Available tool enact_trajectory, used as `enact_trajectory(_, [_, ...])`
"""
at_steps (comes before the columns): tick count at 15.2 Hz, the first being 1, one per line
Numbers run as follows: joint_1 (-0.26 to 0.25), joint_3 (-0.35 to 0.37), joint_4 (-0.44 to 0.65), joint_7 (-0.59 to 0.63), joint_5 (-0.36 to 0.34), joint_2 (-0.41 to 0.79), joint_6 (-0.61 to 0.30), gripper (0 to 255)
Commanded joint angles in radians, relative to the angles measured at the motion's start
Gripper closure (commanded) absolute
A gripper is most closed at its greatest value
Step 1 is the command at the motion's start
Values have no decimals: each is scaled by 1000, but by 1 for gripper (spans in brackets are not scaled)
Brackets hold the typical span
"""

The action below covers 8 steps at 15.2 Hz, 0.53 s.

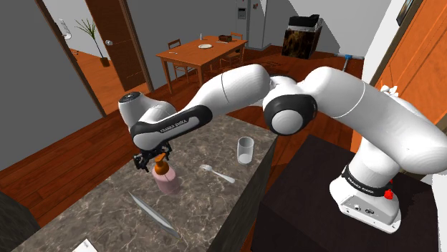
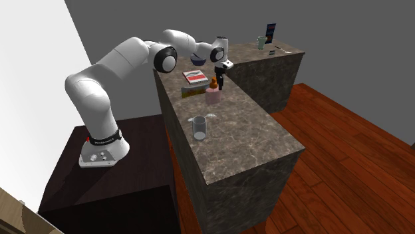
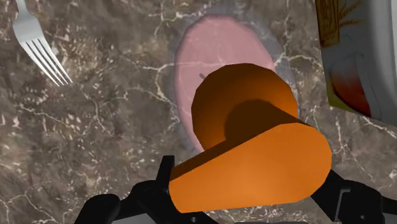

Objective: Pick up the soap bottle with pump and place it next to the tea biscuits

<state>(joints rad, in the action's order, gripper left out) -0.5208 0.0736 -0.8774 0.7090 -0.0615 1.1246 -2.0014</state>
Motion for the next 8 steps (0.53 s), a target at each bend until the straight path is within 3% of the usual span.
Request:
enact_trajectory(1, [0,1,1,0,1,-34,34,0])
enact_trajectory(8, [1,2,2,0,2,-48,49,0])
